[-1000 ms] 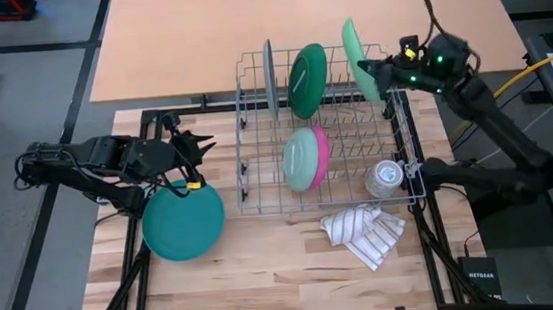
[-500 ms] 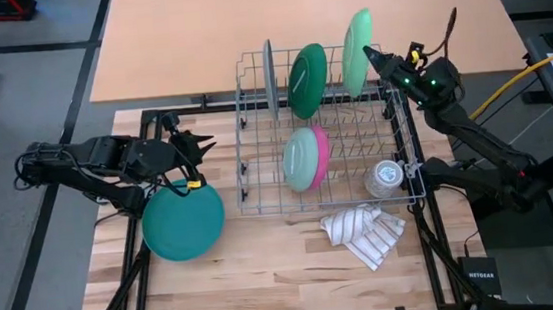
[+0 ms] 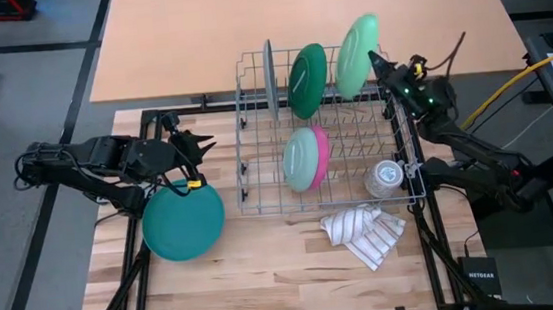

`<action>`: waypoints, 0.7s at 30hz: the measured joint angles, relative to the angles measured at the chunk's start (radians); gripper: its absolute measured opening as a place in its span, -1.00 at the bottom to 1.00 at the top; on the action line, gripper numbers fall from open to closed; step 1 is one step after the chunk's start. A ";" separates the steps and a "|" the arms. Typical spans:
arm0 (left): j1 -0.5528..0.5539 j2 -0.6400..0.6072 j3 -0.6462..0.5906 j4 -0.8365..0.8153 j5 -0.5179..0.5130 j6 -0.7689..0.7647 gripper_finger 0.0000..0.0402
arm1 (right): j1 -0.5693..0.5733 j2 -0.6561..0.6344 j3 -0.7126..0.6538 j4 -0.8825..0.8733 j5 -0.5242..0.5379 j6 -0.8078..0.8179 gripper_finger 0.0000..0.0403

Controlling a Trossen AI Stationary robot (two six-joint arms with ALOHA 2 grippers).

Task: Sort dishes
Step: Put the green plate in the dish rack

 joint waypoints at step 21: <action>0.000 0.000 0.000 0.000 0.000 -0.012 -0.74 | 0.001 0.001 -0.159 0.213 -0.042 0.057 -0.97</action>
